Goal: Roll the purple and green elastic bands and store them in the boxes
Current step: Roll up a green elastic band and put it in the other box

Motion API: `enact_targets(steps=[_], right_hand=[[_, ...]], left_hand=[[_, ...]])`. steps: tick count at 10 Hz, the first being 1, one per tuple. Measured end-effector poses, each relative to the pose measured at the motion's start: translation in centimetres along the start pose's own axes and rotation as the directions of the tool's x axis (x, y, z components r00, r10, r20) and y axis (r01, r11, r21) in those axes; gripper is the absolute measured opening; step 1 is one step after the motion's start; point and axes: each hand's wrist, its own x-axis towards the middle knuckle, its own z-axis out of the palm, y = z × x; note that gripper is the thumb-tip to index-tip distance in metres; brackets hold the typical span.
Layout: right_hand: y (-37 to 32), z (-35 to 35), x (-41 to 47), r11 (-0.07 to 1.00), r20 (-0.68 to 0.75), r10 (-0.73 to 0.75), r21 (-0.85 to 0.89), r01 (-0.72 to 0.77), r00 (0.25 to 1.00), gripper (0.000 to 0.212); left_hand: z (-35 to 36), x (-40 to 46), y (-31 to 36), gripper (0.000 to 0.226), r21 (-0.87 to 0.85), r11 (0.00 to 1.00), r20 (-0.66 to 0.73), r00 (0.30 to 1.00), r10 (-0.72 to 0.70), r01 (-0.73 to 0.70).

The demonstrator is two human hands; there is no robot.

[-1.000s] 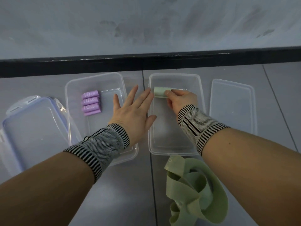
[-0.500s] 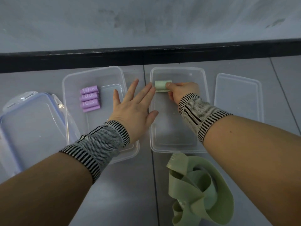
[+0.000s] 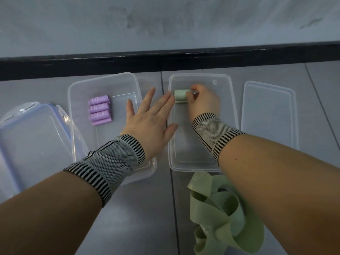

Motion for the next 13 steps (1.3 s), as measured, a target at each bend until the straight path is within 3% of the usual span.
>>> enact_targets(steps=[3, 6, 8, 13], right_hand=[[1.1, 0.0, 0.5, 0.982, 0.051, -0.151, -0.104, 0.155, 0.987, 0.027], [0.6, 0.7, 0.0, 0.998, -0.028, -0.054, 0.007, 0.055, 0.998, 0.027], [0.7, 0.7, -0.6, 0.970, -0.018, 0.080, 0.233, -0.073, 0.997, 0.031], [1.2, 1.9, 0.0, 0.996, -0.087, 0.037, 0.089, -0.029, 0.995, 0.030]], left_hand=[[-0.1, 0.0, 0.0, 0.069, -0.006, 1.000, 0.006, 1.000, 0.000, 0.000], [0.0, 0.0, 0.0, 0.069, -0.011, 1.000, -0.003, 1.000, -0.002, 0.002], [-0.1, -0.1, 0.0, 0.068, -0.014, 1.000, 0.003, 1.000, 0.002, -0.002], [-0.1, -0.1, 0.1, 0.068, -0.013, 1.000, 0.001, 1.000, -0.003, 0.003]])
